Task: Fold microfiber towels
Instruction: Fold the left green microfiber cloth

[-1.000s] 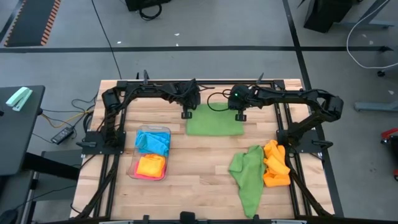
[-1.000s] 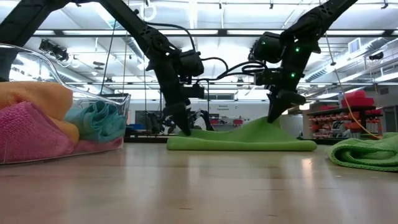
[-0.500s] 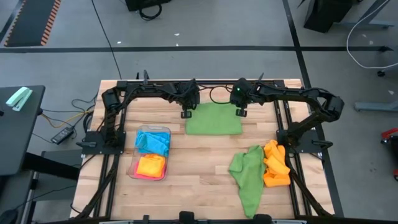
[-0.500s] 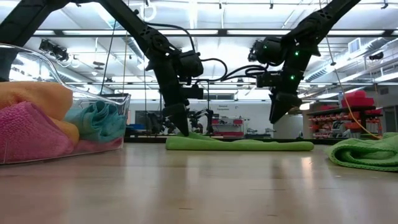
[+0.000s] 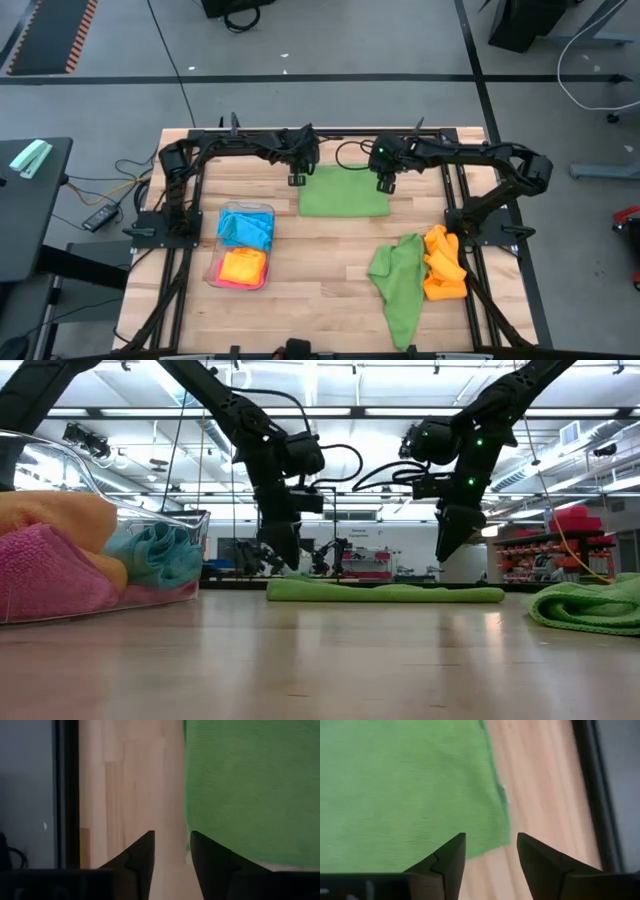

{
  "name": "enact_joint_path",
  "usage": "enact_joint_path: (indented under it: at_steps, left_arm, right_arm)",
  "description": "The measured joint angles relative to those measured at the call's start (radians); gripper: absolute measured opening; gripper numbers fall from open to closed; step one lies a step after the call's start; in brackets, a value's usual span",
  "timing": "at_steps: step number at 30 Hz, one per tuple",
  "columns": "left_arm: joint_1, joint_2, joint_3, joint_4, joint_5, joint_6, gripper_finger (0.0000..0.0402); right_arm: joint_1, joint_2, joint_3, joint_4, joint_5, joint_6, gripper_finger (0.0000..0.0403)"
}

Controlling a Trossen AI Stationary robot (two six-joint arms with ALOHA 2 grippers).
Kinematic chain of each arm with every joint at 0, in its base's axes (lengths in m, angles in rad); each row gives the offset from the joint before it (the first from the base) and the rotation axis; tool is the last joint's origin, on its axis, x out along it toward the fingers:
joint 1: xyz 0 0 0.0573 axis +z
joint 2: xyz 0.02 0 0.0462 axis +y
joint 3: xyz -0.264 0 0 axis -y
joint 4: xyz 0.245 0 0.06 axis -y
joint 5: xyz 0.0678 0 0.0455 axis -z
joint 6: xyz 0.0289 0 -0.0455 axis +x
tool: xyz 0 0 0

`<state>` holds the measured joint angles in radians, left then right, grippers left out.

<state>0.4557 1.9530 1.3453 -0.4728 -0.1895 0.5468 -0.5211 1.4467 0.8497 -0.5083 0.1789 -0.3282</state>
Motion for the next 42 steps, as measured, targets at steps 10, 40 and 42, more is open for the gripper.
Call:
enact_joint_path:
  at_steps: [10, 40, 42]
  left_arm:
    - [-0.067, 0.006, 0.002, -0.073, 0.114, 0.143, 0.0152]
    - [-0.509, 0.079, 0.082, -0.15, 0.352, -0.085, 0.0106]
    - [-0.517, 0.071, 0.111, -0.199, 0.34, -0.09, 0.0107]
  right_arm:
    - [0.115, 0.0, -0.024, 0.114, -0.215, 0.089, 0.0184]
    - [0.27, -0.136, -0.128, 0.075, -0.269, 0.177, 0.0184]
    - [0.288, -0.136, -0.128, 0.073, -0.269, 0.192, 0.0184]
